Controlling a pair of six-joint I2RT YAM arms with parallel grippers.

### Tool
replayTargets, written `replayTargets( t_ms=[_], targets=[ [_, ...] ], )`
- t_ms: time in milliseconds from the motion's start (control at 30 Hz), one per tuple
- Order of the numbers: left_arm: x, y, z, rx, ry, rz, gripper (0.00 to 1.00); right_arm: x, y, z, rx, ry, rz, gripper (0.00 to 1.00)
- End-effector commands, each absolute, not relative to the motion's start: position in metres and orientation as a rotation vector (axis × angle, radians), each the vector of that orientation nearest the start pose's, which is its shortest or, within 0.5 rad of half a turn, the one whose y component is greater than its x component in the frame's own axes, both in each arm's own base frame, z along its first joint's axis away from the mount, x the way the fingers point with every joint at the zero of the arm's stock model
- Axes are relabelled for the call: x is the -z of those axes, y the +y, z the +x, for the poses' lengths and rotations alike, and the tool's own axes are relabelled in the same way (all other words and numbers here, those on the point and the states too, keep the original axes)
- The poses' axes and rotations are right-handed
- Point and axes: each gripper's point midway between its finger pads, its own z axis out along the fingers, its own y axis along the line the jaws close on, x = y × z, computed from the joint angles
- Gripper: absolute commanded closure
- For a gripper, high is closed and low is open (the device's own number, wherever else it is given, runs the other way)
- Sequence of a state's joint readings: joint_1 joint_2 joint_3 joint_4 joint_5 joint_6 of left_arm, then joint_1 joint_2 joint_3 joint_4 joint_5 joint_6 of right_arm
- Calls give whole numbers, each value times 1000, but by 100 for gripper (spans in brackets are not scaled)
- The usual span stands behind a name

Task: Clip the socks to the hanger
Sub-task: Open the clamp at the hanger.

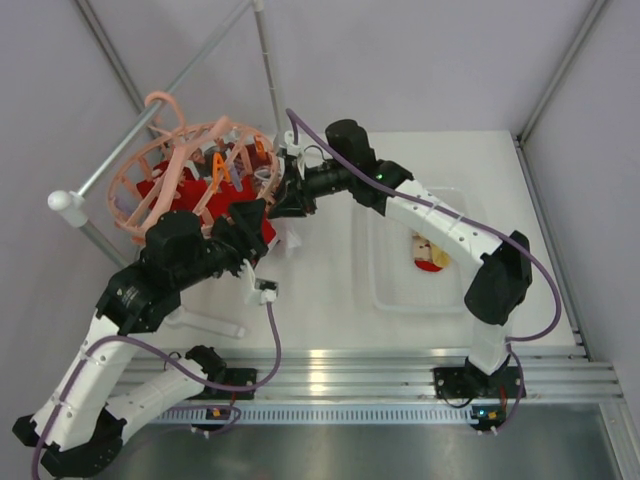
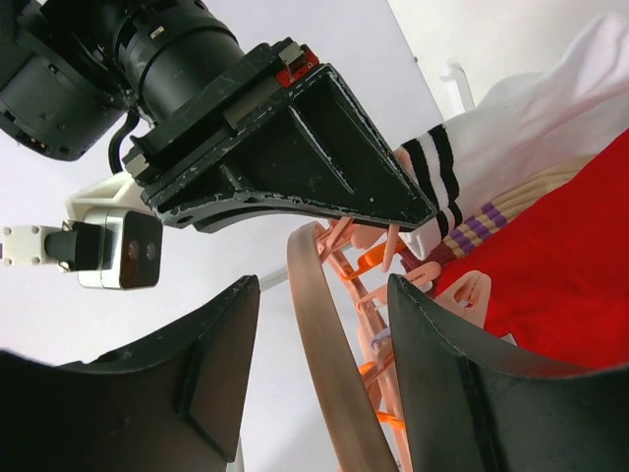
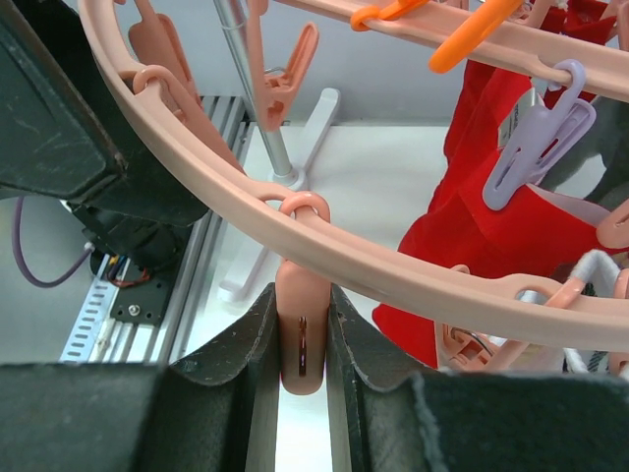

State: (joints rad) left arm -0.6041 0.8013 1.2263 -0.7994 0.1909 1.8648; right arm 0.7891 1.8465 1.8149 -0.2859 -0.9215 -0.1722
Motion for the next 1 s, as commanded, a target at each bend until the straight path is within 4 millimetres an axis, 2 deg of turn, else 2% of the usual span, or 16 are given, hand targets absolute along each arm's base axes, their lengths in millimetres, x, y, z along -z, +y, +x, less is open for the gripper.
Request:
replayTargets(
  t_ms=[0, 133, 233, 367, 500, 533, 700, 967],
  targets=[
    [-392, -159, 227, -678, 426, 1917, 41, -354, 446, 246, -1289, 1263, -1442, 100],
    [-396, -164, 226, -676, 383, 1907, 41, -355, 447, 249, -1284, 1269, -1430, 100],
    [-393, -165, 227, -712, 347, 1923, 41, -356, 447, 249, -1286, 1272, -1426, 100],
    [-386, -167, 230, -717, 333, 1949, 41, -356, 447, 248, -1295, 1274, -1426, 100],
    [-371, -160, 243, -793, 351, 2020, 39, -356, 446, 245, -1303, 1273, -1427, 100],
    [-373, -157, 246, -841, 337, 2024, 39, -357, 446, 245, -1307, 1278, -1425, 100],
    [-362, -155, 250, -906, 292, 2059, 39, -359, 446, 242, -1334, 1280, -1418, 100],
    [-370, -159, 256, -964, 251, 2021, 39, -359, 448, 245, -1337, 1294, -1400, 100]
  ],
)
